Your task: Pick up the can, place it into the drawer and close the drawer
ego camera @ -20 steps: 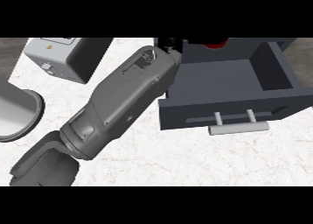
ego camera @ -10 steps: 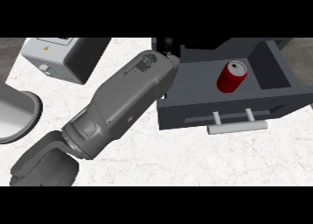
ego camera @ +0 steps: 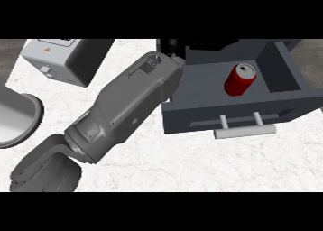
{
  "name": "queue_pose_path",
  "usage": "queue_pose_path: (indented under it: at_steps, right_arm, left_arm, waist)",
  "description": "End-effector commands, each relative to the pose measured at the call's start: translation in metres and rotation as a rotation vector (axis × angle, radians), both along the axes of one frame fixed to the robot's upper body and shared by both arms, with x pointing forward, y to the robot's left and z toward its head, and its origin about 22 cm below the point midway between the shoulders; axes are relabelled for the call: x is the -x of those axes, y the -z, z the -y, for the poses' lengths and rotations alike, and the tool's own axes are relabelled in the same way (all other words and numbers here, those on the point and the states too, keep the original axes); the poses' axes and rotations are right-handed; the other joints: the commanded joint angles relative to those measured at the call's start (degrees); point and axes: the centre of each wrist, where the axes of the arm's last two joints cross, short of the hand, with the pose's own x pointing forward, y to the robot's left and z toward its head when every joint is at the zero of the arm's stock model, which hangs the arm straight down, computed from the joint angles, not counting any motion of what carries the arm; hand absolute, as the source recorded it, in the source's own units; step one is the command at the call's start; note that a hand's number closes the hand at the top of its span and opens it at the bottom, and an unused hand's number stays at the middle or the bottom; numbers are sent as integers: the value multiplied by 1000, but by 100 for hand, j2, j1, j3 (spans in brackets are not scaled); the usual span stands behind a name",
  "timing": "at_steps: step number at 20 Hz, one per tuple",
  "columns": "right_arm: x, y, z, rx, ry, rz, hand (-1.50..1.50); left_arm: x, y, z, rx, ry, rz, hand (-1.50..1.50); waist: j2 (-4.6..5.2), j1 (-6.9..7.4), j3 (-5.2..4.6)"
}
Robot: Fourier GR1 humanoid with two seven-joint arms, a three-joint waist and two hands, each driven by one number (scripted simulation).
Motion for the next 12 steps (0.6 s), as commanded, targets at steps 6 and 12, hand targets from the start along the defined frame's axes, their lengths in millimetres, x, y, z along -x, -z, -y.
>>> queue_pose_path:
  at_steps: [6,12]
  right_arm:
    - [-7,-28,-5,343,-18,141,-150]
    - [-27,-46,-29,463,-40,229,-150]
  left_arm:
    - [2,-16,7,68,34,40,-150]
    - [7,-11,10,69,25,115,-150]
  waist:
    - [-2,167,-1]
    - [7,198,-6]
